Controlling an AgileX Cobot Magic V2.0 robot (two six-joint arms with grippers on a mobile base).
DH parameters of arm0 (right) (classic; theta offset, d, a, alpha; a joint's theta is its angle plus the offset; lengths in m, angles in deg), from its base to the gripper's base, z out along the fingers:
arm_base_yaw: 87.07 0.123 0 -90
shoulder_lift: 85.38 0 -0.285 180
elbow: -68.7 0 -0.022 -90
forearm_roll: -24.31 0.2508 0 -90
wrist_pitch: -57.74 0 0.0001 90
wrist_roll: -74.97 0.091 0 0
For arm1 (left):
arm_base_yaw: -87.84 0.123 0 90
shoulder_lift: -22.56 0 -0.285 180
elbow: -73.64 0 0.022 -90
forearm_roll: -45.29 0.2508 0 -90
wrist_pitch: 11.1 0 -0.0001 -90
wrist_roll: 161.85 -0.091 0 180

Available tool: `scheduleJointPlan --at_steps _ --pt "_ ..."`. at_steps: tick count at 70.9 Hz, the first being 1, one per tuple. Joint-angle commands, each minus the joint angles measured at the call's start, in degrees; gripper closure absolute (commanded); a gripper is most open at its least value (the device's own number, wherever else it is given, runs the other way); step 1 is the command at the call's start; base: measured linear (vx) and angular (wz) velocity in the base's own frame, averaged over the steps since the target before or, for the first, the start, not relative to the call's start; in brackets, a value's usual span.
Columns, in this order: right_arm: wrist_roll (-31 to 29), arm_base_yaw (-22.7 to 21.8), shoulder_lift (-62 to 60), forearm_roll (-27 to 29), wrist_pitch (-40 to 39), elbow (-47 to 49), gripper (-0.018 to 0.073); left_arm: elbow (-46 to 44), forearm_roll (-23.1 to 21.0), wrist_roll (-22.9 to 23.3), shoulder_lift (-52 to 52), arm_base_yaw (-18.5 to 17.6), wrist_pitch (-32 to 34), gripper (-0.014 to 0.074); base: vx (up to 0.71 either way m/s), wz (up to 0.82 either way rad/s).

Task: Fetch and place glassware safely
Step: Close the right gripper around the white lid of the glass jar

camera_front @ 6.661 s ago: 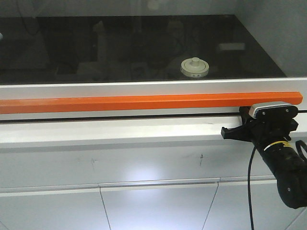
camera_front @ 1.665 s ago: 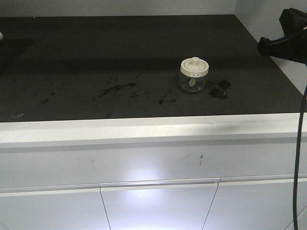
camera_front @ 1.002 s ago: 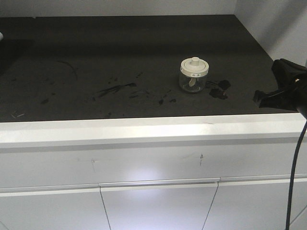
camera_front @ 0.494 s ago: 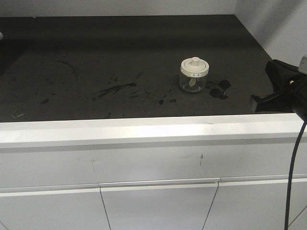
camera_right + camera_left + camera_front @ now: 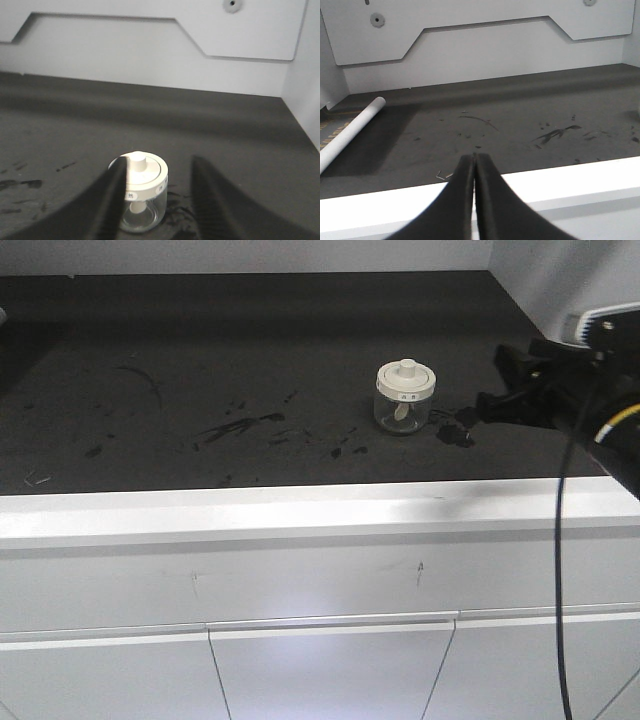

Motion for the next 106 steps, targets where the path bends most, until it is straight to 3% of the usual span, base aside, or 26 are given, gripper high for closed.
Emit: scheduleJointPlan --at_steps 1,8,27,55,93,106 --pt "0.4 0.0 2.9 -1.8 -4.8 6.1 0.0106 -1.3 -0.4 0.4 -0.5 -0.3 3.6 0.0603 0.00 0.00" --pt "0.4 0.0 8.2 -3.7 -5.6 11.2 0.0052 -1.3 -0.4 0.4 -0.5 -0.3 3.4 0.0603 0.00 0.00" --pt "0.4 3.5 20.5 -4.7 -7.0 24.2 0.0050 -1.3 -0.4 0.4 -0.5 -0.3 3.2 0.0603 0.00 0.00" --pt "0.0 4.5 34.8 -0.9 -7.0 38.6 0.0050 -1.3 -0.4 0.4 -0.5 -0.3 3.1 0.0603 0.00 0.00" --pt "-1.1 4.4 40.3 3.0 -7.6 40.4 0.0052 -1.3 -0.3 0.4 -0.5 -0.3 2.8 0.0603 0.00 0.00" --pt "-1.1 4.4 40.3 3.0 -6.8 40.4 0.0121 -1.3 -0.3 0.4 -0.5 -0.3 1.5 0.0603 0.00 0.00"
